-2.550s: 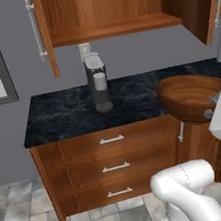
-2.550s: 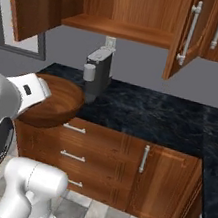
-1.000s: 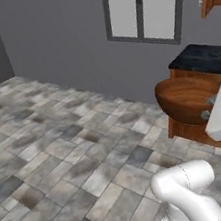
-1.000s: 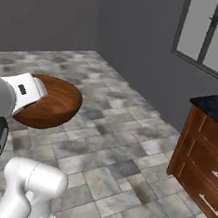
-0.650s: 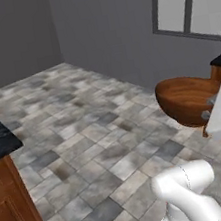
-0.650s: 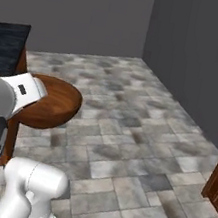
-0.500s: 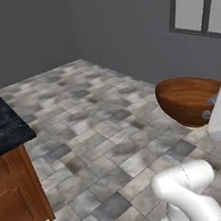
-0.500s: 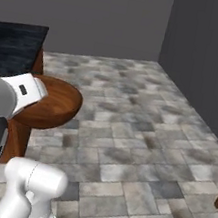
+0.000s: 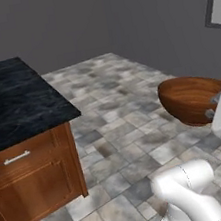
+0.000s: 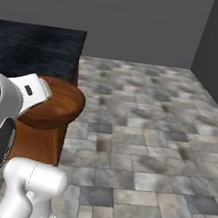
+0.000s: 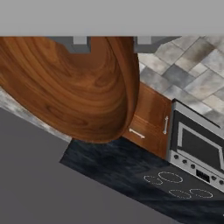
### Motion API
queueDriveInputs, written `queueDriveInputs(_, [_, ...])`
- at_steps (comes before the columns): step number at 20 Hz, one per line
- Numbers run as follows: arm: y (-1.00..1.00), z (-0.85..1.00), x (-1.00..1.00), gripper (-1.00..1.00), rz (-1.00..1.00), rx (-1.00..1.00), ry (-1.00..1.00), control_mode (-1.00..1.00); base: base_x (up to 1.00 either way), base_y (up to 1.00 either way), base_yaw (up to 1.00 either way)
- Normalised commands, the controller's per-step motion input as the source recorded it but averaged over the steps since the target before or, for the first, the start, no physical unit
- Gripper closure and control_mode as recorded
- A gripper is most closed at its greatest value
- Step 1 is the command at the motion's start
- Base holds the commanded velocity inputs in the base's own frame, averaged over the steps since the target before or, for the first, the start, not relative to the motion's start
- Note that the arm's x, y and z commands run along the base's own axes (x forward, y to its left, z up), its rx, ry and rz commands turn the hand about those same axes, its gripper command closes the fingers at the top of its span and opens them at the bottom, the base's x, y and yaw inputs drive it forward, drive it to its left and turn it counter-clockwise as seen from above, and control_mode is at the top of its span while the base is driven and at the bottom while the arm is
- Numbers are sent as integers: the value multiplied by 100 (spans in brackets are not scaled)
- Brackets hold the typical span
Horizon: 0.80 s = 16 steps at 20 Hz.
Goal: Move the bowls from the cabinet to the plates on the dining table.
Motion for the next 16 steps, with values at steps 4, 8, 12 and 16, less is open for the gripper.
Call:
queueDriveInputs(4, [0, 0, 0, 100, 0, 0, 0, 100, -20, 100, 13])
queueDriveInputs(8, [0, 0, 0, 100, 0, 0, 0, 100, -26, 100, 8])
queueDriveInputs(12, [0, 0, 0, 100, 0, 0, 0, 100, -30, 100, 6])
queueDriveInputs(16, [0, 0, 0, 100, 0, 0, 0, 100, -24, 100, 6])
